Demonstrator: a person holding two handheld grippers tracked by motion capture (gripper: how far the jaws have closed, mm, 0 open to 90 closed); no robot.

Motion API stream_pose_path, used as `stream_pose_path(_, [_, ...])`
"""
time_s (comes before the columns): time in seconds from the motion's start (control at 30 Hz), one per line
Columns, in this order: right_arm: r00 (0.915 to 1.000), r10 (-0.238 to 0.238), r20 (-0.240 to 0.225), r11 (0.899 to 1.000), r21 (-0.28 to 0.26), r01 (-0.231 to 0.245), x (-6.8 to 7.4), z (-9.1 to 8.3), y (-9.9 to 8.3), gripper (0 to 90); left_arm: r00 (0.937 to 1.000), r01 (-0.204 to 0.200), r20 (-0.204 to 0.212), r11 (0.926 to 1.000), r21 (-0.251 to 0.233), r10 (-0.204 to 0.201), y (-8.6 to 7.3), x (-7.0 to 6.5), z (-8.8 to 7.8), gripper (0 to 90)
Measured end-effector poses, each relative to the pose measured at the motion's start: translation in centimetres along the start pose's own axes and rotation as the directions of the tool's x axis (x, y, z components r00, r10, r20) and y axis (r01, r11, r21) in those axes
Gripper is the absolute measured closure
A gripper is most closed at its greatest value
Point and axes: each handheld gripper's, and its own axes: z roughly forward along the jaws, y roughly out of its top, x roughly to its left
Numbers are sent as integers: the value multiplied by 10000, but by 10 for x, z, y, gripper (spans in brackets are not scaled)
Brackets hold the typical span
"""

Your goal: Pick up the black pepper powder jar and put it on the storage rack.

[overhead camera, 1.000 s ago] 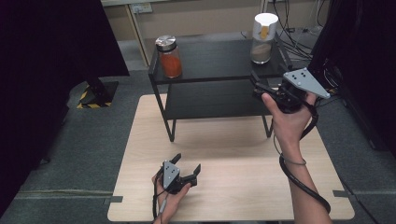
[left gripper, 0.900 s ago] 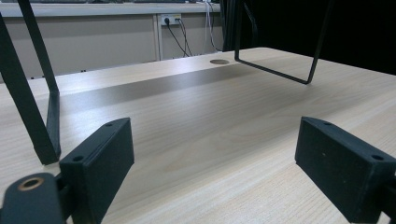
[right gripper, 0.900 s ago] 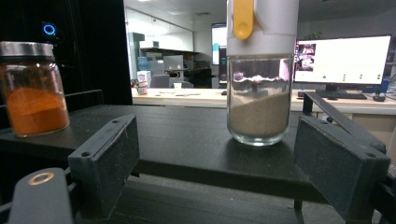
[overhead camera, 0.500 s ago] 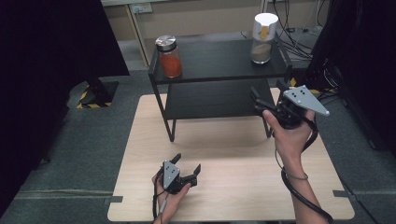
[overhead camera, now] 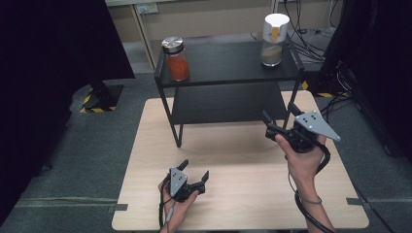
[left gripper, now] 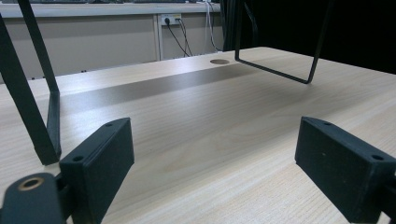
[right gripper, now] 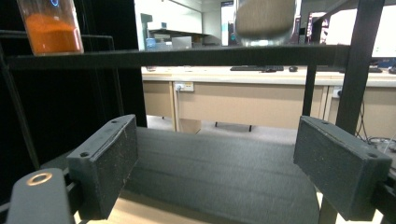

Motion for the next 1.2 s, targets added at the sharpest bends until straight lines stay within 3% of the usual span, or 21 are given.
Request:
stream_pose_path(0.27, [9998, 111, -148, 9997, 241, -108, -1, -5, -19, 140, 10000, 8, 1, 10000, -5, -8, 0, 0, 0, 112])
stream_pose_path(0.57, [9990, 358, -270, 9956, 878, -333, -4, -12, -49, 136, 10000, -14, -8, 10000, -18, 14, 0, 0, 0, 113])
stream_pose_path(1.2, [9967, 744, -309, 9717, 2270, -655, -6, -29, -113, 132, 10000, -39, -18, 10000, -22, 39, 0, -1, 0, 113])
